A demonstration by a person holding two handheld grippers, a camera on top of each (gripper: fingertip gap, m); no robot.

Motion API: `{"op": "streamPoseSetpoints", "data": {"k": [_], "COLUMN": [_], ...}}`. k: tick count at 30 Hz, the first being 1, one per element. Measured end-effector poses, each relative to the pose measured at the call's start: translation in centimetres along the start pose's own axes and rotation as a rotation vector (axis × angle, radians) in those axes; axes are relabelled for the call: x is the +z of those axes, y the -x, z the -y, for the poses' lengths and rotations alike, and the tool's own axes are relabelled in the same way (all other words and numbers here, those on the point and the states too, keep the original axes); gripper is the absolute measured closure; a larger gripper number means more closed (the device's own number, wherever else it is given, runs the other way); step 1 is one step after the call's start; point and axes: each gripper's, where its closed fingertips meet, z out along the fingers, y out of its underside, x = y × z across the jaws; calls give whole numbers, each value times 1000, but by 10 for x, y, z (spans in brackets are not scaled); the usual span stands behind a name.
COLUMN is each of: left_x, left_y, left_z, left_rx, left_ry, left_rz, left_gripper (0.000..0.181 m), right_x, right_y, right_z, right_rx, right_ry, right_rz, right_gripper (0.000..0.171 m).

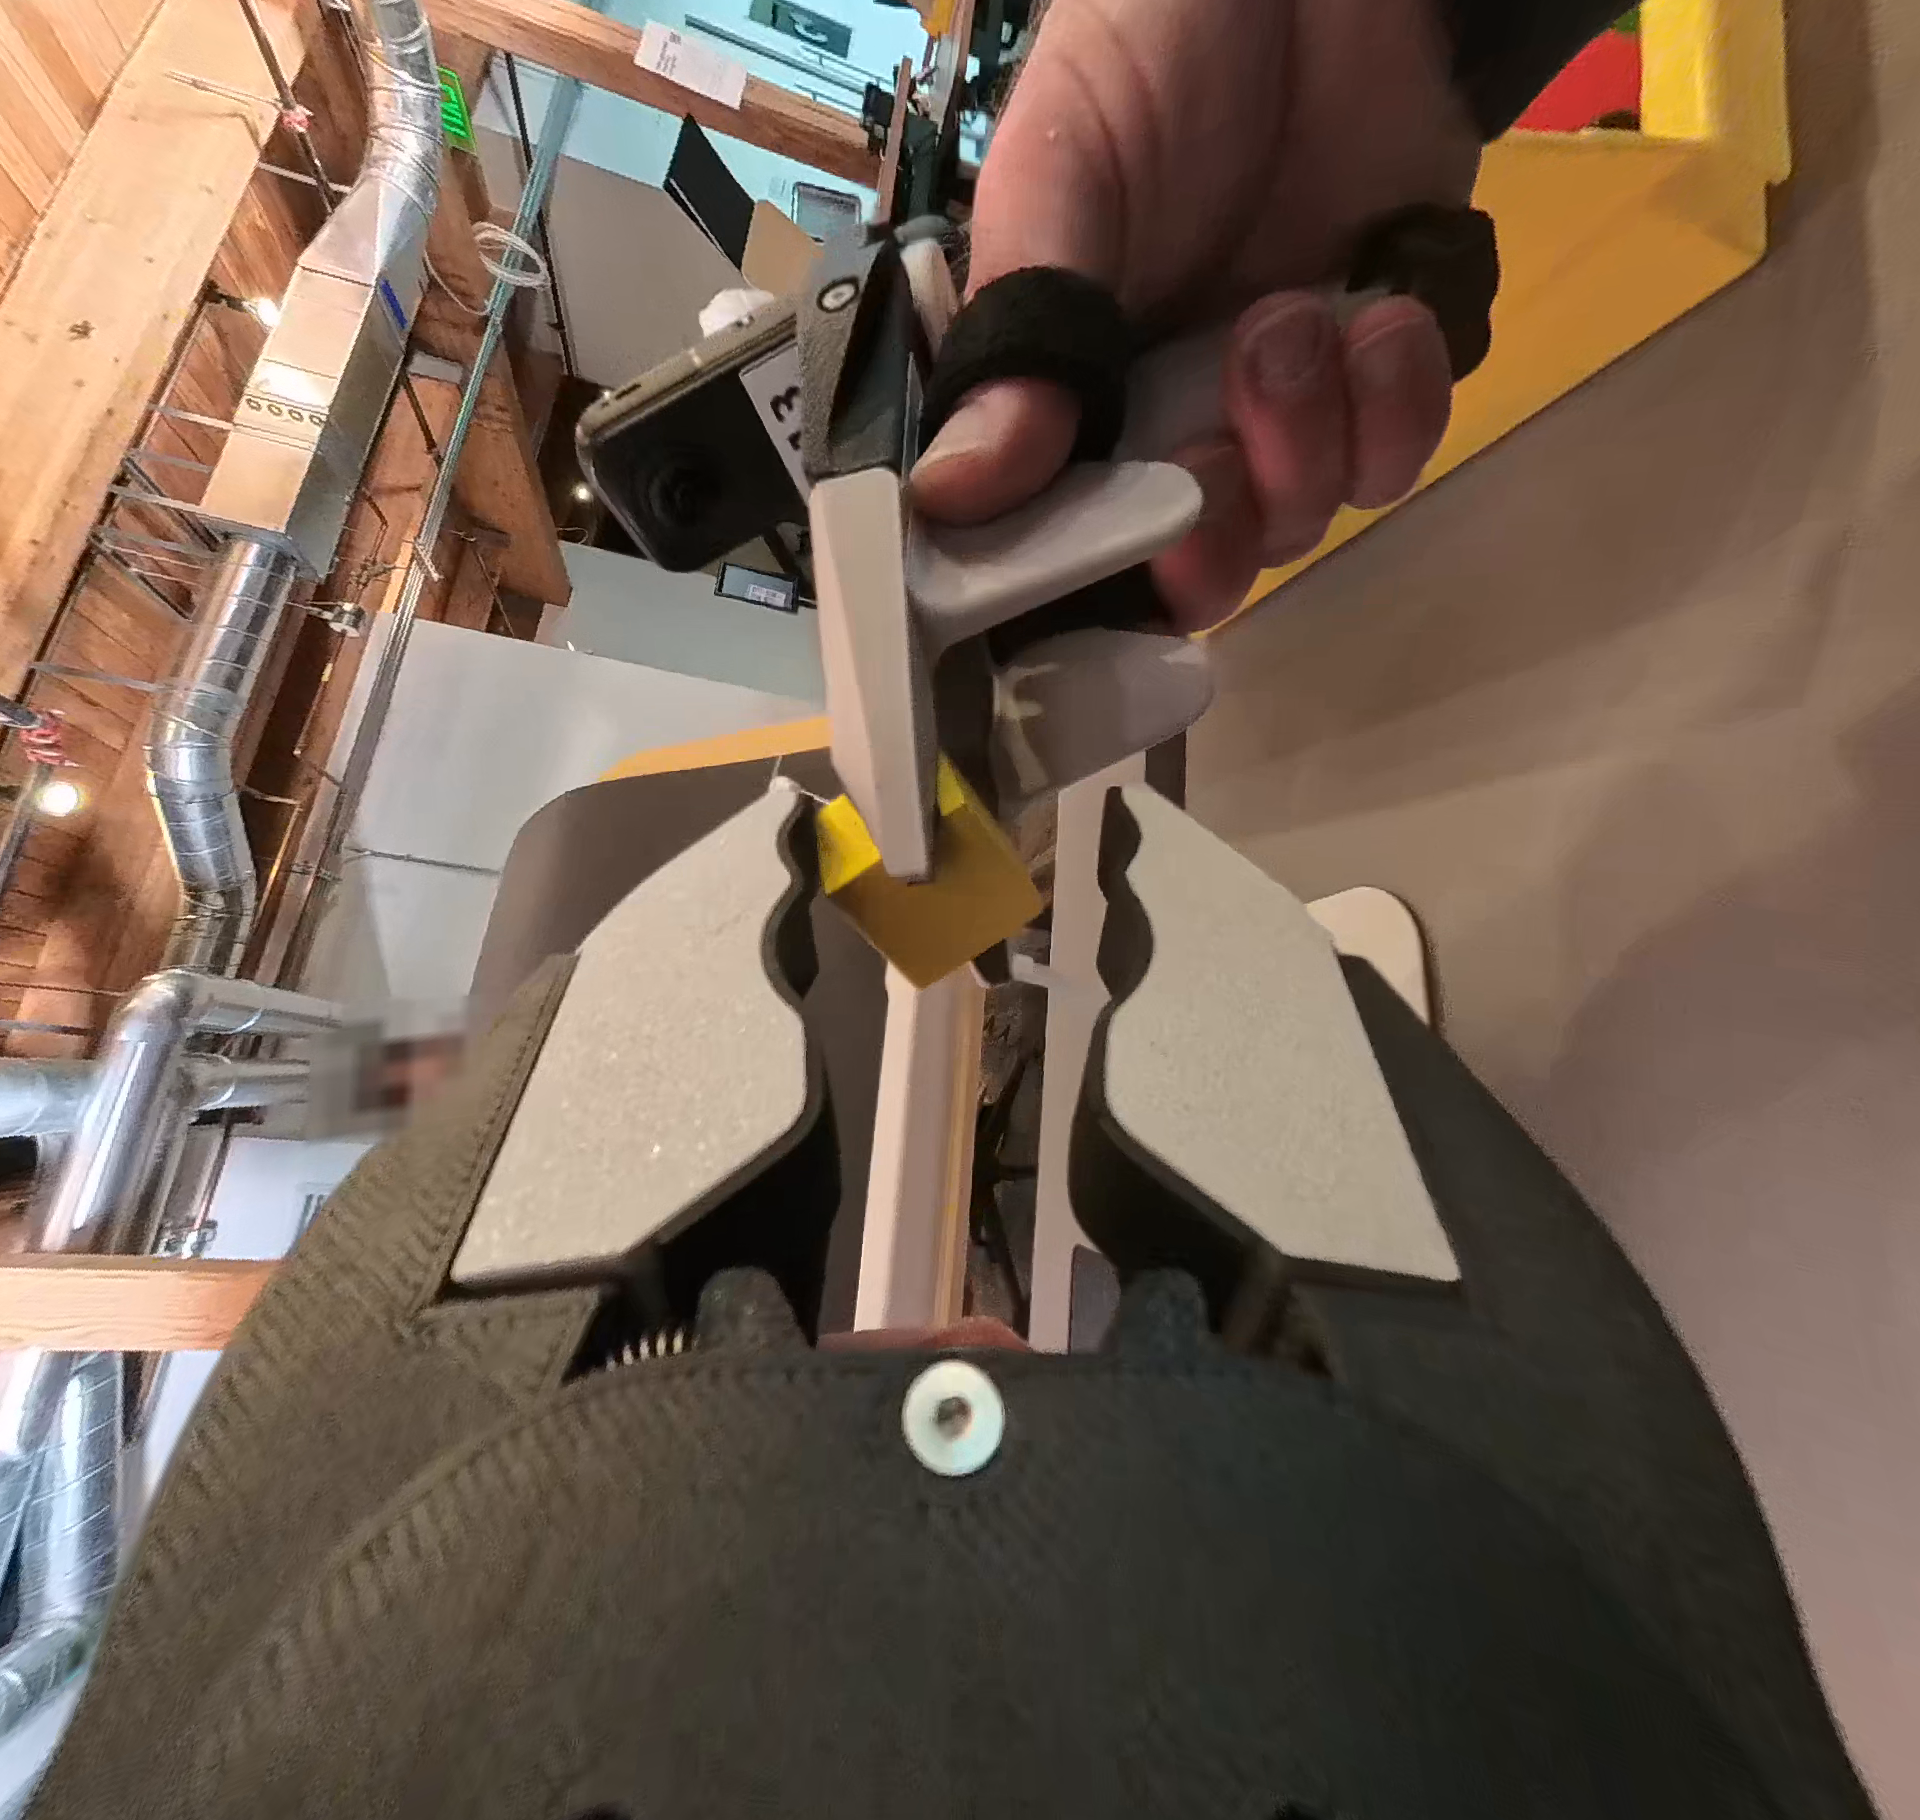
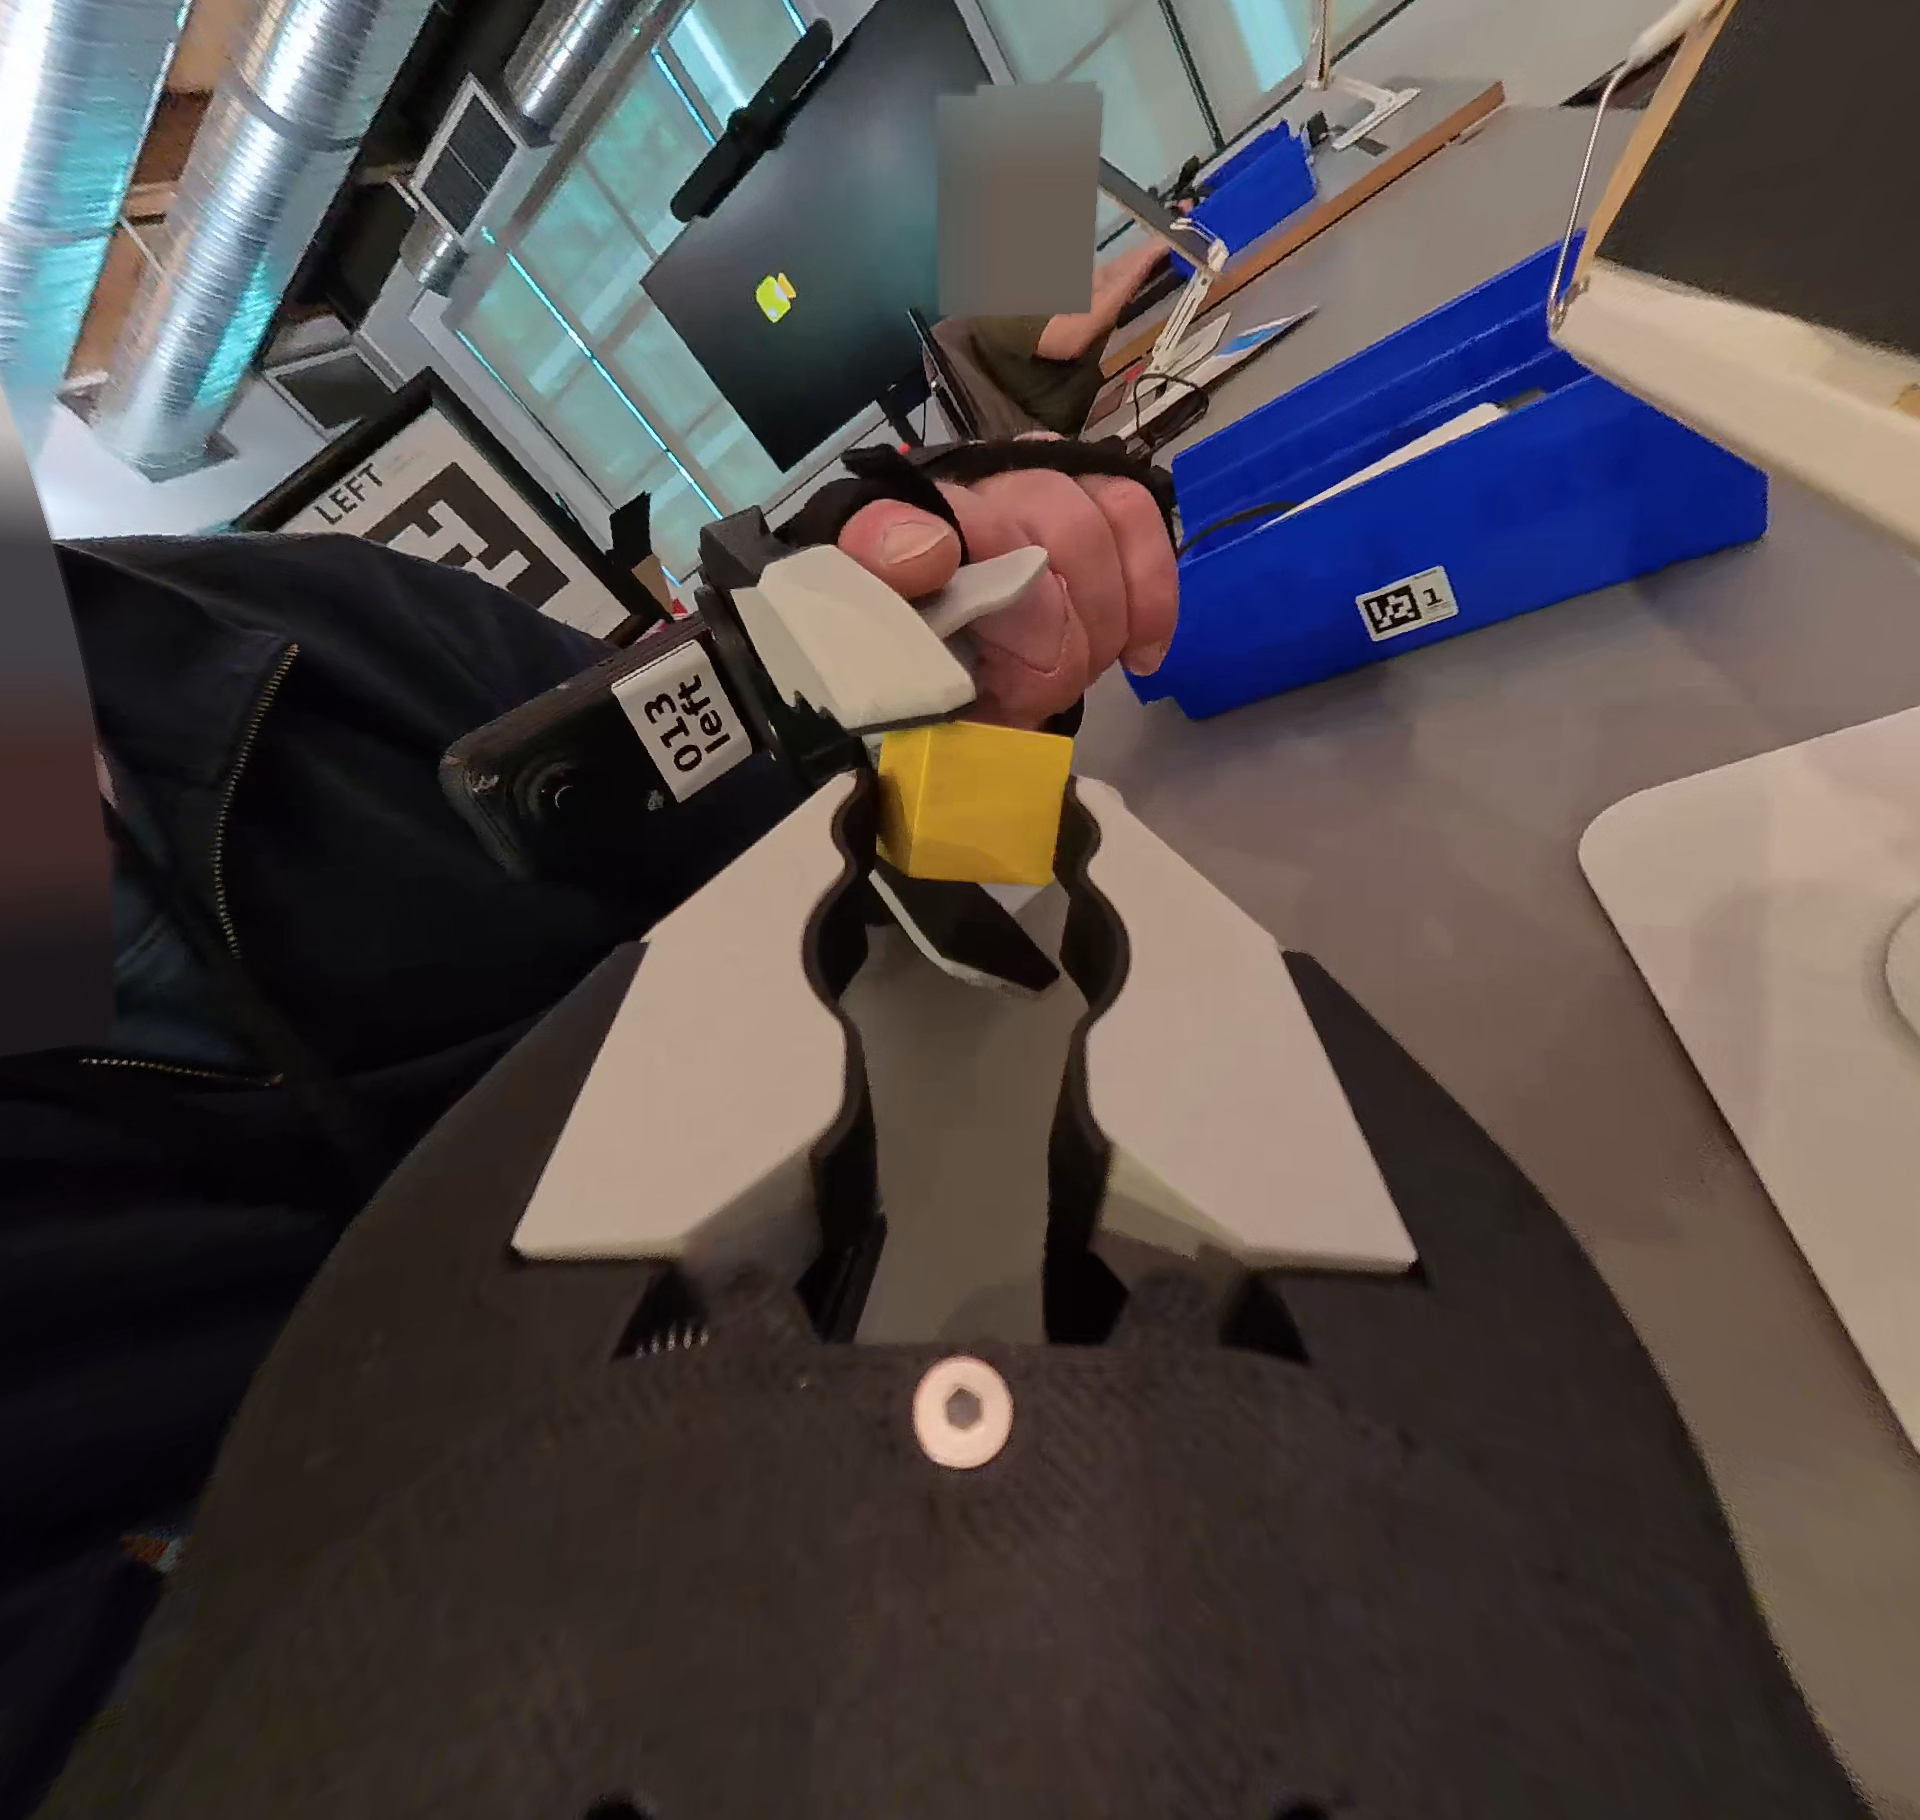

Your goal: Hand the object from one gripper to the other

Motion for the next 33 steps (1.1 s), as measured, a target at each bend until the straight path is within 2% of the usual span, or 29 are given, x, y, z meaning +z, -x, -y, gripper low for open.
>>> {"op": "streamPoseSetpoints", "data": {"k": [4, 11, 16, 22, 27, 33], "left_x": [1, 0, -1, -1, -3, -6], "left_y": [-1, -4, -1, -1, -12, -24], "left_z": [-3, -3, -3, -4, -6, -4], "left_rx": [14, 18, -51, -68, -33, -32], "left_ry": [10, 8, -15, -26, -10, 1], "left_rz": [-4, -13, -11, -13, -93, -184], "left_gripper": [141, 142, 146, 146, 137, 136], "right_x": [3, 4, 6, 6, 6, 7], "right_y": [-1, -2, -2, -4, 0, -1], "right_z": [-5, -7, -4, -6, -13, -25], "right_rx": [33, 45, 43, 43, 42, 48], "right_ry": [11, 14, -3, 13, 54, 118], "right_rz": [33, 40, 41, 23, 39, 31], "right_gripper": [140, 140, 140, 140, 140, 139]}}
